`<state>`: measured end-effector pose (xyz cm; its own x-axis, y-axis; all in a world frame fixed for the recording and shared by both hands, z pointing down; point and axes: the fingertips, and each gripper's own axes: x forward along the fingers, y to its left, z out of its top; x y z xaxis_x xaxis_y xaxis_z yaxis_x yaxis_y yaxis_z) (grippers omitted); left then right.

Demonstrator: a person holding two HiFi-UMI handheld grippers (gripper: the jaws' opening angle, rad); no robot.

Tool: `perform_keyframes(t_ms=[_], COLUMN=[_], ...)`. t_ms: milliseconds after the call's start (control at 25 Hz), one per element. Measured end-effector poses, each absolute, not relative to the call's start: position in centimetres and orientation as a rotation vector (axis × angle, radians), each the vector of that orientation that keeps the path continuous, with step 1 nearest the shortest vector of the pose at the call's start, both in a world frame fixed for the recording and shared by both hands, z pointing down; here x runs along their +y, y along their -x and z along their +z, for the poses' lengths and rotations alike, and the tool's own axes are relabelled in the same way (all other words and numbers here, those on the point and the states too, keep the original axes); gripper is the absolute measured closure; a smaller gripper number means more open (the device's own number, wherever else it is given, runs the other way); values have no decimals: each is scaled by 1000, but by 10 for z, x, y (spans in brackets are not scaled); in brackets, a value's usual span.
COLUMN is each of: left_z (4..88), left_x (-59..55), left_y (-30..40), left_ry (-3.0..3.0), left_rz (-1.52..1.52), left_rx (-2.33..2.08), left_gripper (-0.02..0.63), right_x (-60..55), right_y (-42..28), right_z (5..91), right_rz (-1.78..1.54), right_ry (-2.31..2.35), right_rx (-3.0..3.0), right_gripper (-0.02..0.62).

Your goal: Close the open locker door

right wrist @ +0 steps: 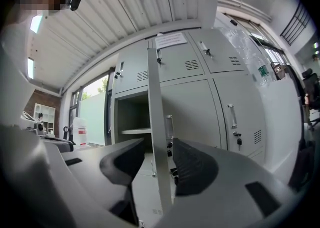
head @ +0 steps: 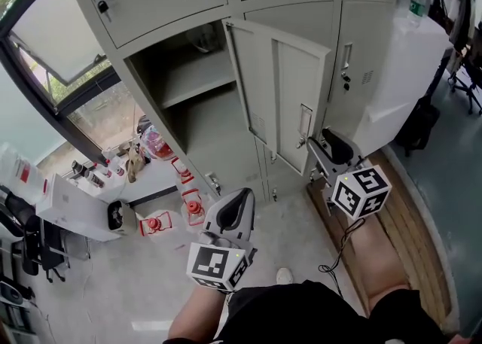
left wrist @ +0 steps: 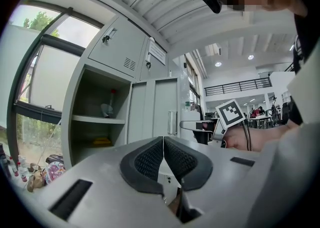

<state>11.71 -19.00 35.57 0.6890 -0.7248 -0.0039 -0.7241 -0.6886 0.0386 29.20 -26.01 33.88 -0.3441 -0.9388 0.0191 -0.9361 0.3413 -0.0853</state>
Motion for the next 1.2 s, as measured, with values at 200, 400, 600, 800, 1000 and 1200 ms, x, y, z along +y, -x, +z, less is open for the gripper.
perform_keyframes(t_ms=[200, 400, 600, 800, 1000, 1200], left_z=[357, 356, 352, 352, 354, 357], left_x=[-190, -193, -199, -204, -207, -208], left_y=[-119, -117, -115, -120, -121, -114], left_ry=[-2850, -2836, -2830, -2830, -2820, -2800], left_rz=[-15, -6, -19, -9, -3, 3], left_rx=[-1252, -1276, -1308, -1309, -1325, -1338], left_gripper=[588, 588, 588, 588, 588, 588], right_x=[-276, -285, -287, -286, -284, -281], right_y=[-289, -287, -286, -282, -282, -278], right_z=[340, 342, 341, 342, 341, 341], right_rz=[-118, -116, -51, -30, -29, -31], right_ry=[1752, 1742, 1757, 1741, 1739, 1758], right_rx=[2585, 2601, 2614, 2643, 2638, 2617], right_gripper=[359, 409, 445, 448, 448, 448])
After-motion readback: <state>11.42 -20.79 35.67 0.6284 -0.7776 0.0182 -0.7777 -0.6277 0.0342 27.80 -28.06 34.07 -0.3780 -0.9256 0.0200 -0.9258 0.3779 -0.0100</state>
